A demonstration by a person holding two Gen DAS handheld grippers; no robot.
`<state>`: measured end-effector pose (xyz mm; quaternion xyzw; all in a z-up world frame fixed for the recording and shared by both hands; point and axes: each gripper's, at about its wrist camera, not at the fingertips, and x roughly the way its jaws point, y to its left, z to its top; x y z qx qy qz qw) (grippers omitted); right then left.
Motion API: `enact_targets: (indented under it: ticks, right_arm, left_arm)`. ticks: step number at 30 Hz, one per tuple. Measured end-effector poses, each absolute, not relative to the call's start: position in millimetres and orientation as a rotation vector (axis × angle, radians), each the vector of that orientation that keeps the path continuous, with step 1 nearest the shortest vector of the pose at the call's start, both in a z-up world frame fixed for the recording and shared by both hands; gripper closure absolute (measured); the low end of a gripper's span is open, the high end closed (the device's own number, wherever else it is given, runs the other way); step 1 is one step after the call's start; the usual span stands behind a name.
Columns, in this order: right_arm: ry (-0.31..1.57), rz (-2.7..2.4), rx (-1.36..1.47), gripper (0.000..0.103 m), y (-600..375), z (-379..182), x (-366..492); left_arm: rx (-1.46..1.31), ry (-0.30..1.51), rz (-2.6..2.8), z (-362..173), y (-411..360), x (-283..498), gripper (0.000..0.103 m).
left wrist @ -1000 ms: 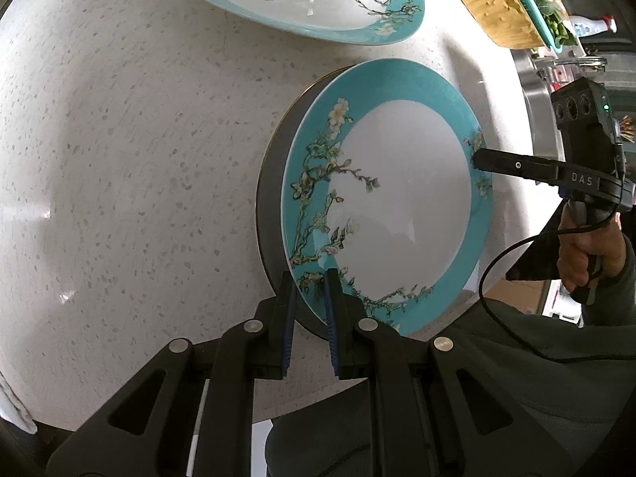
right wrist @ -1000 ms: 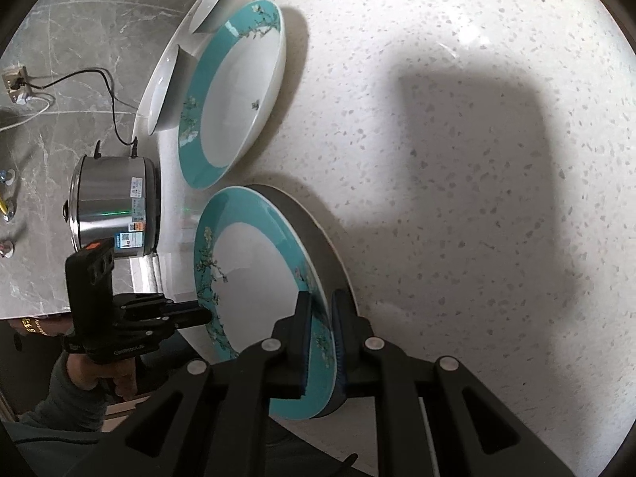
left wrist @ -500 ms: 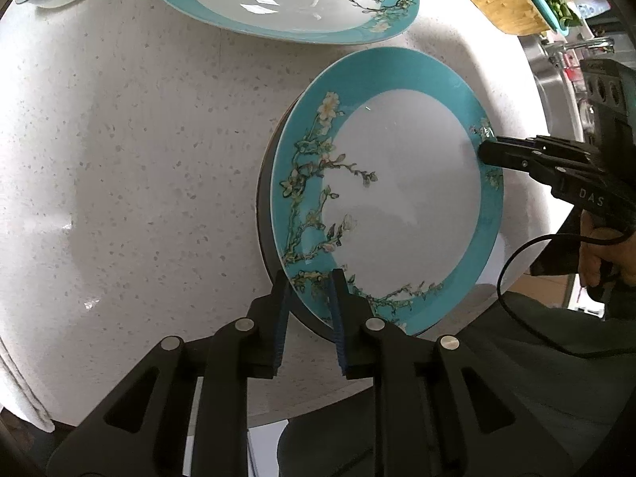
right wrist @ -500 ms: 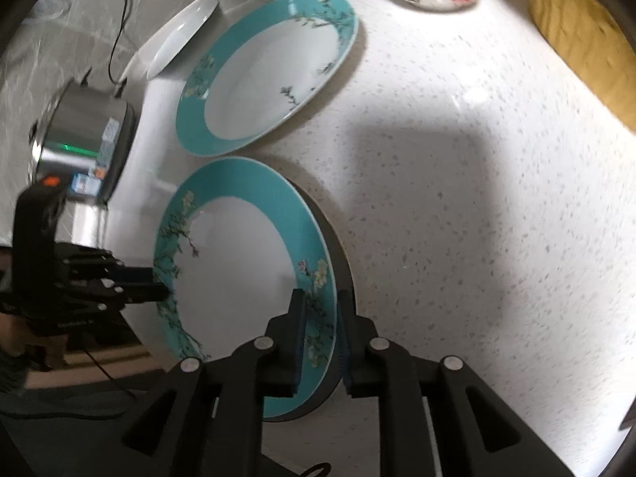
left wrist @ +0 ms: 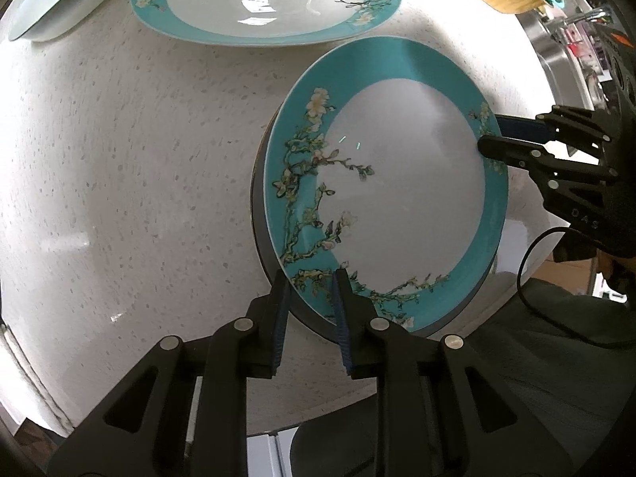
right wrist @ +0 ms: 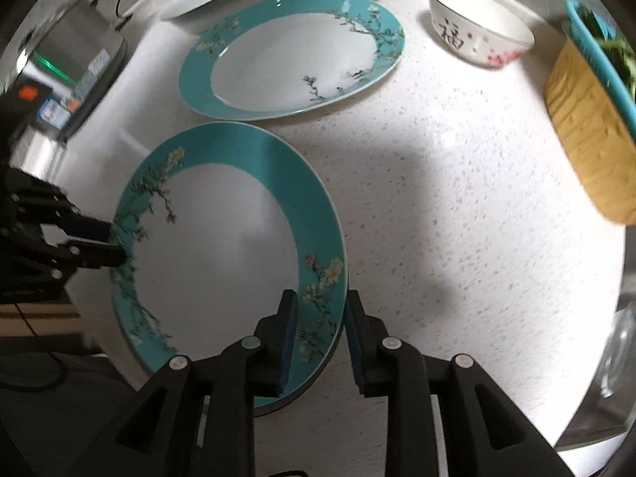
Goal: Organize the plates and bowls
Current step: 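Lower the teal floral plate onto the grey-rimmed plate, then open both grippers and pull them back from the teal plate rim, then move both grippers to the larger teal floral plate and close on its rim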
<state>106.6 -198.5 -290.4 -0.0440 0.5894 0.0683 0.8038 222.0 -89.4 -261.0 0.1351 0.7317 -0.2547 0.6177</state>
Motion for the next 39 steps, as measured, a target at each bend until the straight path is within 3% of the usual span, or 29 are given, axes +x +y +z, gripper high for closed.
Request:
enact_targets:
  ticks: [8, 10, 12, 14, 17, 21, 22, 26, 32, 37, 39]
  right_arm:
    - [1.251, 0.125, -0.129, 0.076, -193, -290, 103]
    - [1.248, 0.126, -0.116, 0.075, -192, -289, 103]
    - [1.239, 0.125, -0.093, 0.067, -194, -288, 100]
    - [1.211, 0.125, -0.067, 0.048, -196, -281, 100]
    - [1.159, 0.119, -0.019, 0.024, -206, -265, 101]
    - [1.100, 0.197, 0.132, 0.008, -229, -244, 109]
    - [1.085, 0.220, 0.194, 0.004, -237, -240, 112]
    - [0.993, 0.269, 0.444, 0.003, -271, -219, 129]
    - [0.947, 0.262, 0.455, 0.003, -282, -204, 168]
    - [0.978, 0.298, 0.535, 0.018, -287, -229, 205]
    - [0.980, 0.288, 0.567, 0.019, -291, -241, 216]
  left_arm:
    - [0.306, 1.671, -0.579, -259, -92, 216, 0.079]
    - [0.291, 1.669, -0.576, -258, -90, 215, 0.071]
    - [0.281, 1.655, -0.578, -254, -86, 216, 0.036]
    - [0.246, 1.631, -0.581, -245, -81, 218, 0.035]
    - [0.158, 1.613, -0.584, -234, -68, 226, 0.025]
    - [-0.003, 1.556, -0.602, -214, -46, 249, 0.006]
    - [-0.053, 1.531, -0.602, -208, -40, 257, 0.006]
    - [-0.184, 1.447, -0.568, -196, -16, 292, 0.005]
    - [-0.232, 1.424, -0.582, -201, -16, 349, 0.002]
    - [-0.141, 1.427, -0.551, -222, -27, 379, 0.002]
    - [-0.121, 1.429, -0.534, -230, -28, 390, 0.004]
